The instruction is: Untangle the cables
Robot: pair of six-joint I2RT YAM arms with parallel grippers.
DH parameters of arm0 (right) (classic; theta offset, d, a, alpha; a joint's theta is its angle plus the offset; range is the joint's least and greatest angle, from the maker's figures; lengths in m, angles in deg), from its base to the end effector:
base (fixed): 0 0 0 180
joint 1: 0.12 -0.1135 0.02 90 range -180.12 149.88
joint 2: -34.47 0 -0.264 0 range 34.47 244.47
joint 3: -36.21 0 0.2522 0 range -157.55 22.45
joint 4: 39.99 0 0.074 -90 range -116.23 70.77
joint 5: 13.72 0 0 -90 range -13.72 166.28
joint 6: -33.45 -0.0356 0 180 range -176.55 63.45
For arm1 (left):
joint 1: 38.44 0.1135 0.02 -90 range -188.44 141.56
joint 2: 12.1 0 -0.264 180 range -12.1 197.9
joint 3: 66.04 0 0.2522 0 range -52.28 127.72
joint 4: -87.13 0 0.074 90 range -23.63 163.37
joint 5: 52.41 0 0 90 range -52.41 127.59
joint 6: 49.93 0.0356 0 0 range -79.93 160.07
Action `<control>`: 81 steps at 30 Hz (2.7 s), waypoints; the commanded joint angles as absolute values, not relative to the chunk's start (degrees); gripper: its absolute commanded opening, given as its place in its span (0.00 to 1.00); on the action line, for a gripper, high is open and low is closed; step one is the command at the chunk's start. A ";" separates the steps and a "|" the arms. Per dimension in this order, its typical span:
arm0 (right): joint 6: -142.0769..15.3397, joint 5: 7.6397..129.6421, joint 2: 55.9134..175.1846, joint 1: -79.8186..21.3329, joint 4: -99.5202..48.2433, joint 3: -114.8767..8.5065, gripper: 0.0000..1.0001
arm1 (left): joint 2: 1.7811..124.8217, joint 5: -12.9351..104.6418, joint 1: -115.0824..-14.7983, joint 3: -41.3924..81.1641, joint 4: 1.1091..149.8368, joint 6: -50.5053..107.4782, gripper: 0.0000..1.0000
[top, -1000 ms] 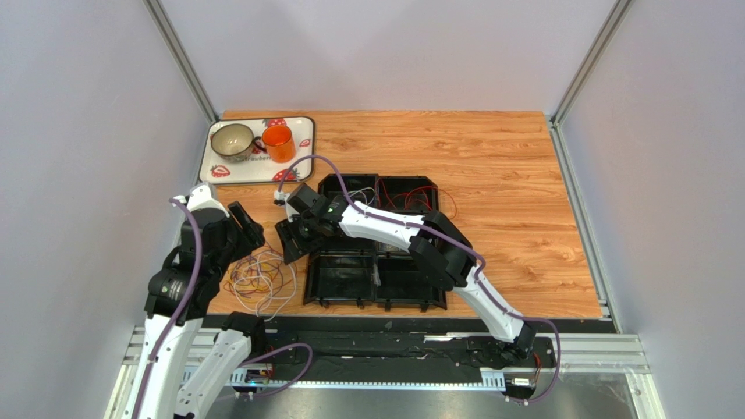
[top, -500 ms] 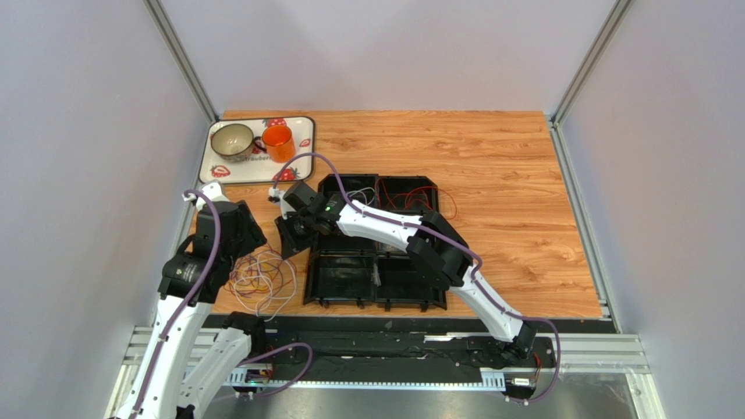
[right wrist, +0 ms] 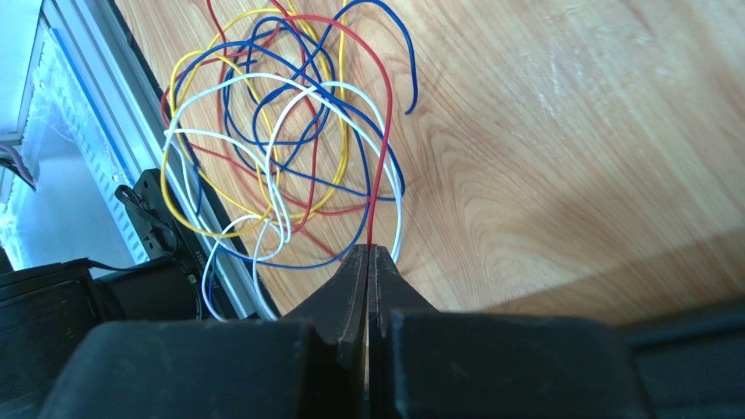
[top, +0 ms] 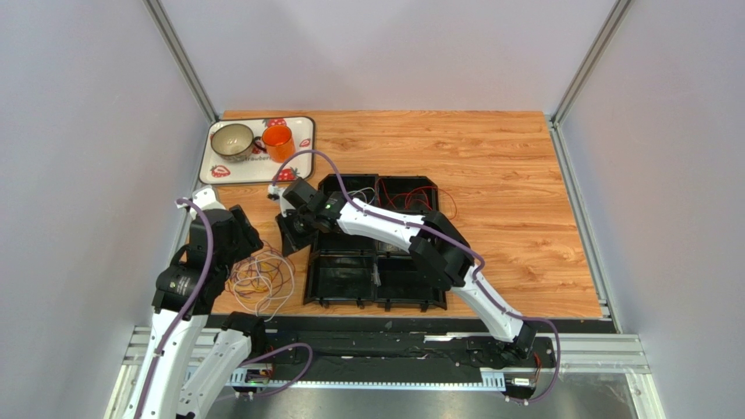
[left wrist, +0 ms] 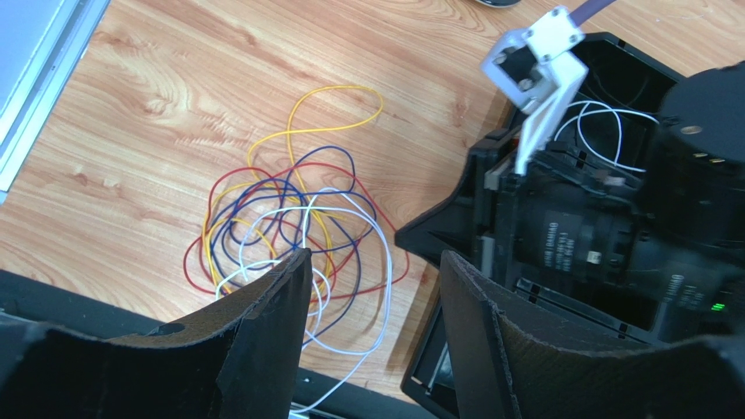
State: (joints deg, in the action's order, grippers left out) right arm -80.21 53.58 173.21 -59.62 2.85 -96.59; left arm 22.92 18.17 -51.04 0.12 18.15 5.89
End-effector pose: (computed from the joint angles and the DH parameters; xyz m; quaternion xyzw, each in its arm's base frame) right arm 0.2621 0.4720 0.1811 -0.3483 0.8519 0.3668 0.1359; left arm 0.1047 -0.0113 0.3294 -0.2386 0.8558 -0.0330 0.4579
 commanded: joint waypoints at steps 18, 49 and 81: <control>-78.44 61.07 141.09 -61.20 3.65 -101.03 0.00 | 19.18 24.14 -50.57 -3.15 20.19 4.47 0.56; -62.19 80.32 127.63 -61.20 -9.44 -111.32 0.00 | 22.35 29.15 -50.57 -4.65 23.97 5.79 0.52; -49.79 95.09 121.92 -51.18 -14.81 -96.74 0.00 | 23.40 30.82 -50.57 -4.47 24.06 6.23 0.50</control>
